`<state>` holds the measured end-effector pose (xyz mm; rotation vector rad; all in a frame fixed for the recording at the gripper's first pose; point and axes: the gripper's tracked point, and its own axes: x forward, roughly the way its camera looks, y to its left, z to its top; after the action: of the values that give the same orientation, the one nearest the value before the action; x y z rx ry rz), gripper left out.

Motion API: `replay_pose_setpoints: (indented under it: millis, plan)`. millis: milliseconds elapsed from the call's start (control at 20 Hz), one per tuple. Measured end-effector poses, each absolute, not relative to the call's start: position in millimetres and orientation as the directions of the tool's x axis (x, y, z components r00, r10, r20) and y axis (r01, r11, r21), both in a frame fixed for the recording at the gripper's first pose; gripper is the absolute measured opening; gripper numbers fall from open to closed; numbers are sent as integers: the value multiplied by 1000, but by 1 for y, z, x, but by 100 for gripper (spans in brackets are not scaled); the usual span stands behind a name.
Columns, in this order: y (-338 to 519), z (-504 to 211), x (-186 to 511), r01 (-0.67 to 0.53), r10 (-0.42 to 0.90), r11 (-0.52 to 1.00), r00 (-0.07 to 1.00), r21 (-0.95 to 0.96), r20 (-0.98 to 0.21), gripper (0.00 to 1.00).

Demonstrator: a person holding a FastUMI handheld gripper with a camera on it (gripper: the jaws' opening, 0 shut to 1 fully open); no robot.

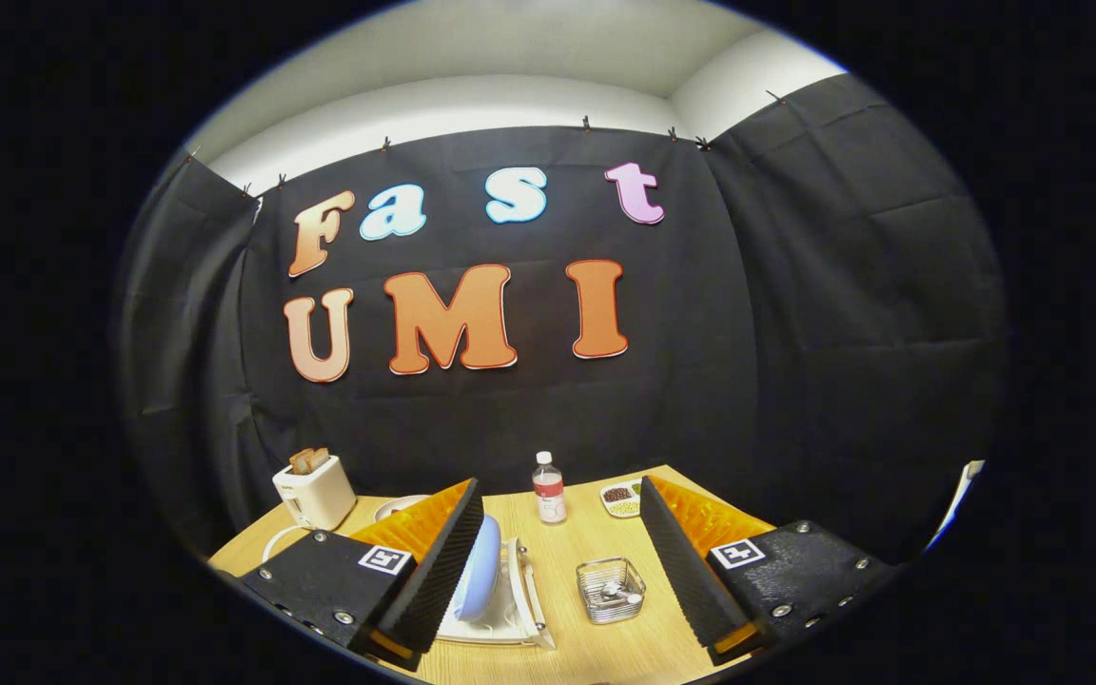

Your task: Take the plate from the dish rack, then take the spoon from the basket and place it into the plate.

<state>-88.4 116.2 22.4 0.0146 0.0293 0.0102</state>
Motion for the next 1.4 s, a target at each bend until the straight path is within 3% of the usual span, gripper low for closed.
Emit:
replay_pose_setpoints:
  millis: [550,1400]
  plan:
    - [146,19,-83,-31,33,999,996,27,-87,98]
    - [214,-110,7,-104,52,991,869,-79,-493,99]
